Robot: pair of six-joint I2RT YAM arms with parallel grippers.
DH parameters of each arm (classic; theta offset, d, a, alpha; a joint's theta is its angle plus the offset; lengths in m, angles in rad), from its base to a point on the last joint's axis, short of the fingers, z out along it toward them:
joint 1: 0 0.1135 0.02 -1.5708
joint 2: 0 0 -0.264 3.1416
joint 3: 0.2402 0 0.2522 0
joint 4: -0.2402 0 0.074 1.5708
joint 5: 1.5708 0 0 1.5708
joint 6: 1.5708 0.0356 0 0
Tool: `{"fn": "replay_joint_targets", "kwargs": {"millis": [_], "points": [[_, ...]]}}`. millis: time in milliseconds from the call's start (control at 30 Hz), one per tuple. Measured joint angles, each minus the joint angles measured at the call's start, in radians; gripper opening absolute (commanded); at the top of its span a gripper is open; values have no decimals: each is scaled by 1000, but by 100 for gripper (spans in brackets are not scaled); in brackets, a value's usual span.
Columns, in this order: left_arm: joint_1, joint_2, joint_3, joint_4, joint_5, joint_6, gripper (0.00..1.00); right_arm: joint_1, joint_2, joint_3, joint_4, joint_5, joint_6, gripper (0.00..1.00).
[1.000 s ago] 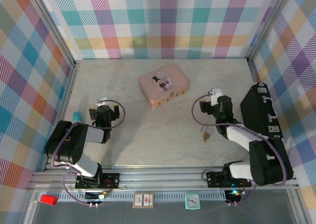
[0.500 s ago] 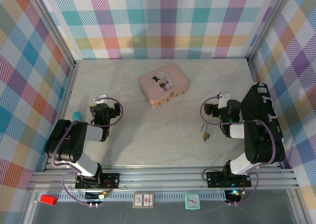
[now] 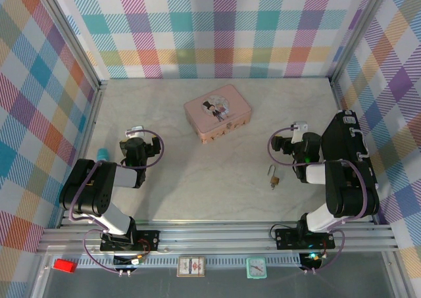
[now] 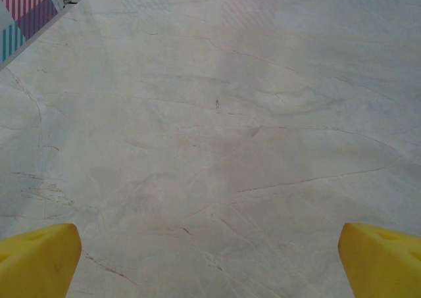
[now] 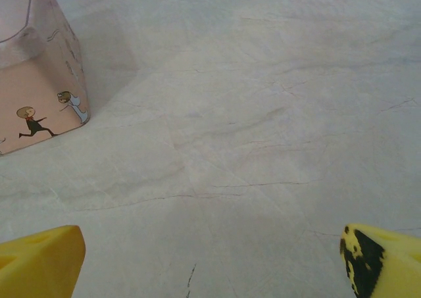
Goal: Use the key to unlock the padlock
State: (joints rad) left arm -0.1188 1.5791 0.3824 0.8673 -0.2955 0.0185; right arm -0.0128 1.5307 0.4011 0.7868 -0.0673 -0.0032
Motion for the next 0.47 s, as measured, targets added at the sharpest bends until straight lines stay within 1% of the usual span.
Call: {"fn": "replay_joint_targets", "kwargs": {"millis": [467], "points": [[0,0,0,0,0,0,100,0,0,6,-2,3,0,99]]}}
